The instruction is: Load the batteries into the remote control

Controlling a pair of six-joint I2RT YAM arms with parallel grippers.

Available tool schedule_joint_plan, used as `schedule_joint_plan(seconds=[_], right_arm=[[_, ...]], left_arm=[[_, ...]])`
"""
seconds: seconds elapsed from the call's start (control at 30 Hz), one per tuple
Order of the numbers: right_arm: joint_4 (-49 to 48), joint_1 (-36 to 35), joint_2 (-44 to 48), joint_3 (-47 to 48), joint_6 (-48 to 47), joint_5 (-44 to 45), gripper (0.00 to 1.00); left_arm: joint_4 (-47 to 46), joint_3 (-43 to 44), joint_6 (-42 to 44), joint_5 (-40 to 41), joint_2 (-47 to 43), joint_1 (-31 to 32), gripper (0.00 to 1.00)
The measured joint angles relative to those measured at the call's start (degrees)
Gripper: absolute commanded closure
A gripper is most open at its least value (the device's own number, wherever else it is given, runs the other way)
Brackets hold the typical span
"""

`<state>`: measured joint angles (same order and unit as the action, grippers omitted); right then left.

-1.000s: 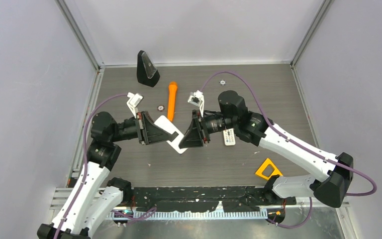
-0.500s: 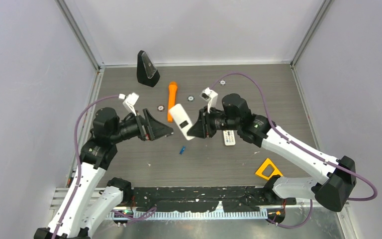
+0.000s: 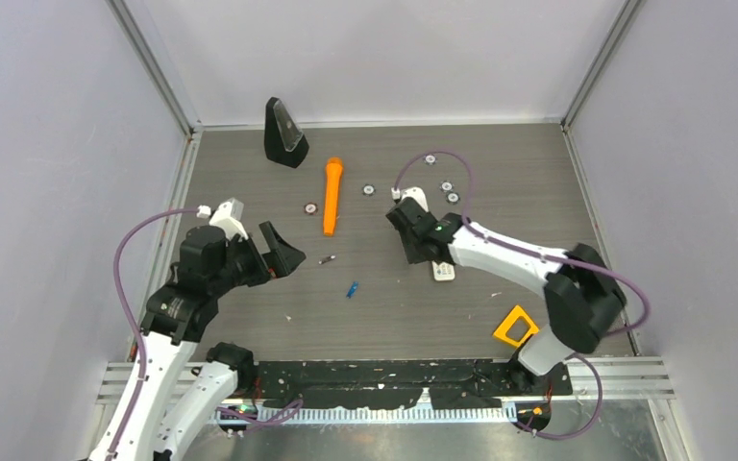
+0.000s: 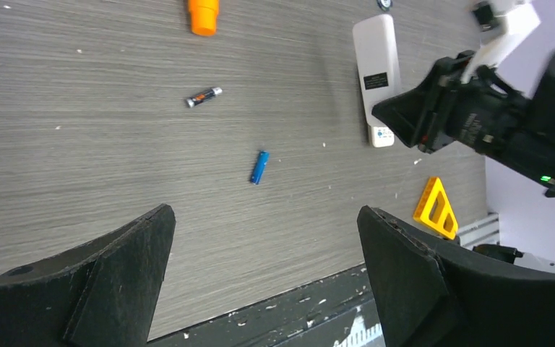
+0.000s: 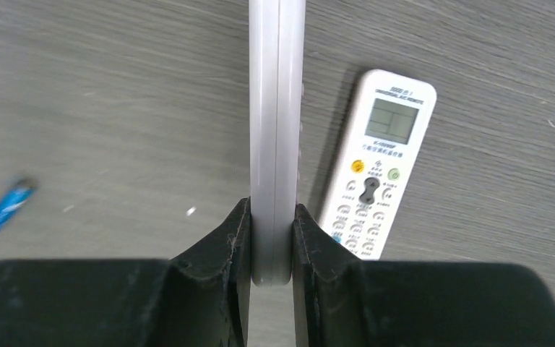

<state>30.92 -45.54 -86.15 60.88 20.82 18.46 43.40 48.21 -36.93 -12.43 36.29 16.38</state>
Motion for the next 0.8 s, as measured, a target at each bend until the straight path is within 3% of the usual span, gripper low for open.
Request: schedule_joint_plan(seconds=[0.47, 0.8], right_arm=[[3.78, -2.4, -25.64, 14.43, -0.74, 19.1, 0.93], [6.73, -4.52, -31.67, 21.18, -1.62, 22.18, 0.55]], left_arm=[[1.03, -2.05, -0.13, 3.87, -4.31, 0.0, 0.0], [1.01, -2.03, -0.09, 3.91, -2.73, 0.0, 0.0]])
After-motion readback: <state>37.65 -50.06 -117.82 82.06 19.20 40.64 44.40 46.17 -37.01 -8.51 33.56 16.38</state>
